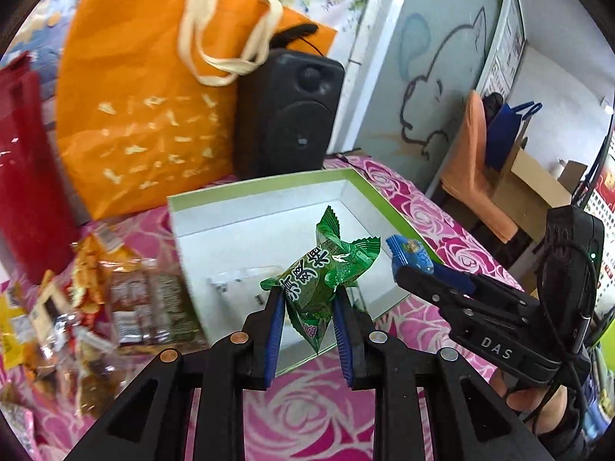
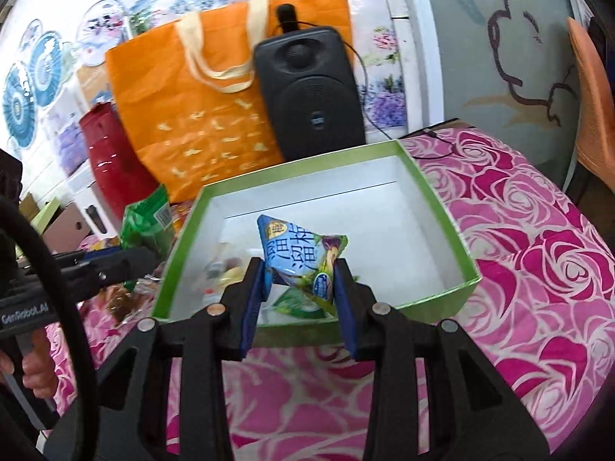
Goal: Organize snacks
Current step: 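Drop both packets into the green box by opening both grippers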
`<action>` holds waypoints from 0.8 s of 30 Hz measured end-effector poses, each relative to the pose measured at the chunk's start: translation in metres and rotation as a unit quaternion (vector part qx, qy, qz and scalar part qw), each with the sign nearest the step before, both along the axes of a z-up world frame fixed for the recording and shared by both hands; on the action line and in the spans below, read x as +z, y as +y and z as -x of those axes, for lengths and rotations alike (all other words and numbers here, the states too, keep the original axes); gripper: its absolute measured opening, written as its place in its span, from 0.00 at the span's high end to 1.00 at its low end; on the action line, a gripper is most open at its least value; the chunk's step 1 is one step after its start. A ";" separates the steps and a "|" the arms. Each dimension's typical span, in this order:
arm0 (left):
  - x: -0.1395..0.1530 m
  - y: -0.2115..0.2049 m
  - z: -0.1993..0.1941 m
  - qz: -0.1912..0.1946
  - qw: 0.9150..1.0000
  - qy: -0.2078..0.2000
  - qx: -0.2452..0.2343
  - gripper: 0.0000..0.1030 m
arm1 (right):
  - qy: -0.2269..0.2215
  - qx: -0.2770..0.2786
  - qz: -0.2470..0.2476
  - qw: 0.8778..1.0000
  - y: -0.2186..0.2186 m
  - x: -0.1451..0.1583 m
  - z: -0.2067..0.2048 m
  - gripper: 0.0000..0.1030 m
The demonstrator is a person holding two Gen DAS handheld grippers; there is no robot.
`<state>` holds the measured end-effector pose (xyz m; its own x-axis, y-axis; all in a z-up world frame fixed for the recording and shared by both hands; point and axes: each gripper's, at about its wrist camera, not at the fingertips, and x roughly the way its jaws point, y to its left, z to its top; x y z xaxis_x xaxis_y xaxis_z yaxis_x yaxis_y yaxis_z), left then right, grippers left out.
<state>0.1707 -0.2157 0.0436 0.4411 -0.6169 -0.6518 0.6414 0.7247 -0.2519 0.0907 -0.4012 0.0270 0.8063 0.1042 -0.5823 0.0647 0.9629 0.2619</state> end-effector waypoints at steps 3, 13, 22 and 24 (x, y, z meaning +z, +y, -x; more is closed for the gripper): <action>-0.010 -0.017 -0.008 -0.010 1.000 0.010 -0.006 0.76 | 0.010 -0.003 0.014 1.000 -0.010 -0.009 -0.012 0.63; -0.023 -0.023 -0.017 -0.043 0.997 -0.033 0.047 0.11 | 0.004 0.008 0.068 0.998 -0.013 -0.030 -0.023 0.00; -0.027 0.013 -0.009 -0.045 0.996 -0.015 0.075 0.11 | -0.002 -0.004 0.065 0.998 0.000 -0.030 -0.007 0.00; -0.025 0.019 -0.006 -0.050 0.995 -0.015 0.082 0.11 | -0.005 0.004 0.060 0.998 0.006 -0.025 -0.003 0.00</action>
